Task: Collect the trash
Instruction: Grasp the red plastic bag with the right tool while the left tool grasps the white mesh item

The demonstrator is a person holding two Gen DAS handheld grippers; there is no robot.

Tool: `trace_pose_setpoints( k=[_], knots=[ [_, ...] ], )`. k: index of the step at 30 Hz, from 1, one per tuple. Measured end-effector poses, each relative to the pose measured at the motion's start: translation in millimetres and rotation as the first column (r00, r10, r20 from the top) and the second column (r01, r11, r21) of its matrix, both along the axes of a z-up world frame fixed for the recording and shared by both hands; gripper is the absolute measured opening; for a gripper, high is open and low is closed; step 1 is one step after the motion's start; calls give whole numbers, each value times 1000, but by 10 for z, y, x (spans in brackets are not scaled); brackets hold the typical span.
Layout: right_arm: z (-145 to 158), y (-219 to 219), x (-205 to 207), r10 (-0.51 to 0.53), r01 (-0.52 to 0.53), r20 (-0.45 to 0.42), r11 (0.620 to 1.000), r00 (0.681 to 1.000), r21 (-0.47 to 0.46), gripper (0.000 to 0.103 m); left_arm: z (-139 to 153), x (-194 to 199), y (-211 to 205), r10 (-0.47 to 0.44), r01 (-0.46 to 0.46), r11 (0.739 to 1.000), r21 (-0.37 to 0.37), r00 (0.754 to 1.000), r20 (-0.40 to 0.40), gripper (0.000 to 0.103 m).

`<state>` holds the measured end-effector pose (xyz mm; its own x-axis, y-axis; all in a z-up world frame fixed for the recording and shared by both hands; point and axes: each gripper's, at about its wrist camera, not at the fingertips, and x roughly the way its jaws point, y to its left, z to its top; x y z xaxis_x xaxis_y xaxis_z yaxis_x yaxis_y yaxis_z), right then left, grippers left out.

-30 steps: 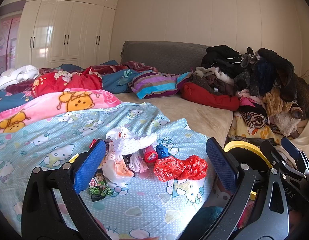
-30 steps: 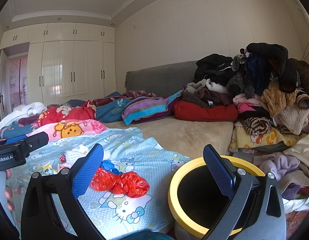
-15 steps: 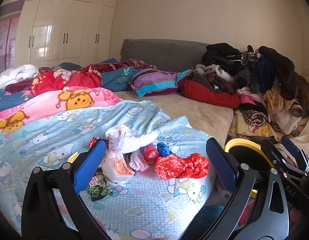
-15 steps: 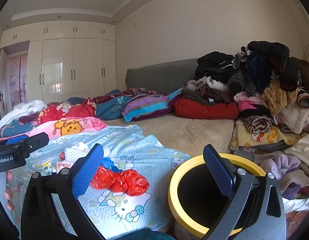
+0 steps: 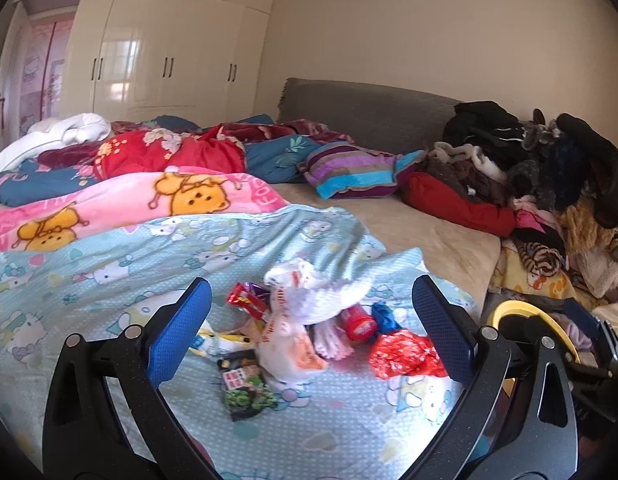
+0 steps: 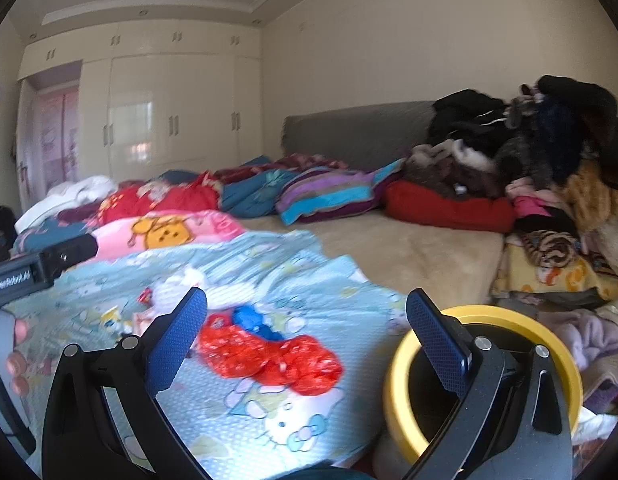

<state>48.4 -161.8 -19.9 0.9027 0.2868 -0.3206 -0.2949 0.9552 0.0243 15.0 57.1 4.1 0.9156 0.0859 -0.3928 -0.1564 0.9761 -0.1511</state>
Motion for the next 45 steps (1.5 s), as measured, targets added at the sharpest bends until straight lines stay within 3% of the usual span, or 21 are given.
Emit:
trace_pose_setpoints(
  k=[7, 15, 23, 28, 34, 37, 40, 45],
  knots=[
    [-142, 369, 274, 121, -132, -104, 986, 987, -107, 97, -61, 141, 232, -3, 2, 1000, -31, 999, -35, 92],
    [-423, 373, 704, 85, -132, -260, 976, 962, -171, 97, -246, 485, 227, -101, 95, 994, -60, 989, -107, 92],
    [-707, 341, 1119, 109, -184, -421, 973, 900, -140, 97, -529, 928, 104, -169, 159, 985, -63, 956, -241, 92],
    [-836, 397, 1276, 140, -227, -498, 967, 856, -118, 96, -616, 1110, 97, -189, 177, 982, -68, 941, -280, 91],
    [-984, 446, 1294, 167, -270, -569, 957, 805, -102, 64, -709, 1229, 129, -197, 178, 980, -88, 927, -319, 75],
    [-1017, 435, 1225, 184, -282, -571, 955, 800, -88, 51, -723, 1227, 124, -202, 180, 979, -95, 926, -320, 65],
    [-1010, 406, 1169, 197, -282, -572, 957, 796, -64, 45, -732, 1219, 111, -198, 178, 980, -90, 925, -324, 53],
    [-933, 372, 1054, 218, -282, -557, 959, 802, -31, 44, -732, 1215, 117, -196, 177, 980, -88, 924, -327, 29]
  ],
)
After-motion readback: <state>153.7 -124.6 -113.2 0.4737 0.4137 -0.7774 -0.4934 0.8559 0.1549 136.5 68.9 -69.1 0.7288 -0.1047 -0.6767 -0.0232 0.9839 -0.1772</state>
